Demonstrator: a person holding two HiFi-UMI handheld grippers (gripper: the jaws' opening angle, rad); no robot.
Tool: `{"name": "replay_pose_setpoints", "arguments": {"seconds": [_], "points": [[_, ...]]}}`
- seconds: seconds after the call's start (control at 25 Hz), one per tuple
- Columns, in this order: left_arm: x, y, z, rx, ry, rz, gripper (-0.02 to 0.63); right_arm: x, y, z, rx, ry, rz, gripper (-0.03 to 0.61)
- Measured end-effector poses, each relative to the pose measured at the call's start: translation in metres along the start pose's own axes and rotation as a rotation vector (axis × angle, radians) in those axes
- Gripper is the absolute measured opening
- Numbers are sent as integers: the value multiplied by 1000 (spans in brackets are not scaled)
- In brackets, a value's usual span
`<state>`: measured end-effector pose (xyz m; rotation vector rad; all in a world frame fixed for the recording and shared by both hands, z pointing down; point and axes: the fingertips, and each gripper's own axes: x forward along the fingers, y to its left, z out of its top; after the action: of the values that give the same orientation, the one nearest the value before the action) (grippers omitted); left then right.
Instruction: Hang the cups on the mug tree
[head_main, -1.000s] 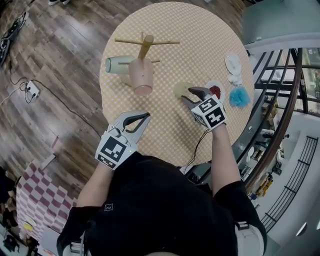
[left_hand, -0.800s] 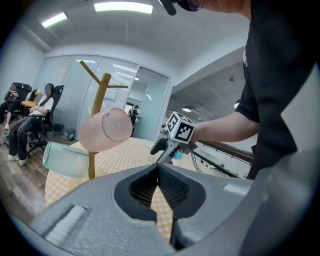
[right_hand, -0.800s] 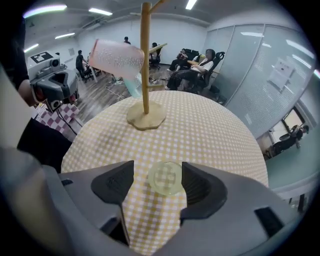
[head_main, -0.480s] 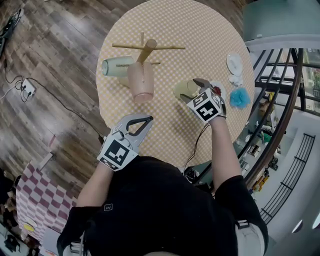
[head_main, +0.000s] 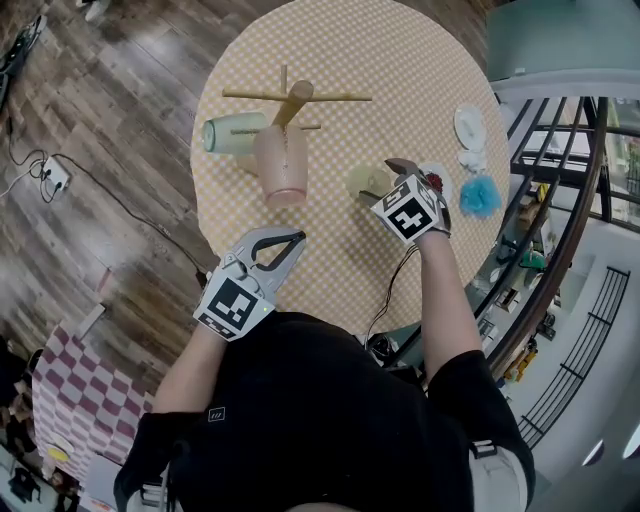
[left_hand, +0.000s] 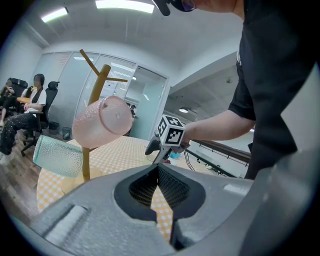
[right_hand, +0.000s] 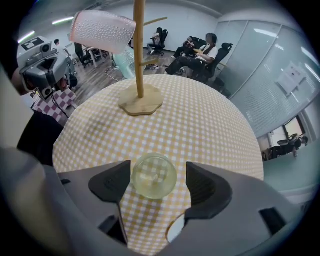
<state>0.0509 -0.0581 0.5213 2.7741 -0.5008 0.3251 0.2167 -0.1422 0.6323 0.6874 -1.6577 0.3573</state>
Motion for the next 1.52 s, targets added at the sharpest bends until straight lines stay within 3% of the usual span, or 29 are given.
{"name": "replay_pose_setpoints", "arguments": {"seconds": [0.48,1.0,1.52], "points": [[-2,-7,2,4,10,14,6,35,8,-12,48,20,27,347],[4,-8,-1,-9,48,56,6,45,12,-10,128,-45,58,348],[-6,-43,14,30,46,49,6,-28,36,-9,115,-164,44,348]]}}
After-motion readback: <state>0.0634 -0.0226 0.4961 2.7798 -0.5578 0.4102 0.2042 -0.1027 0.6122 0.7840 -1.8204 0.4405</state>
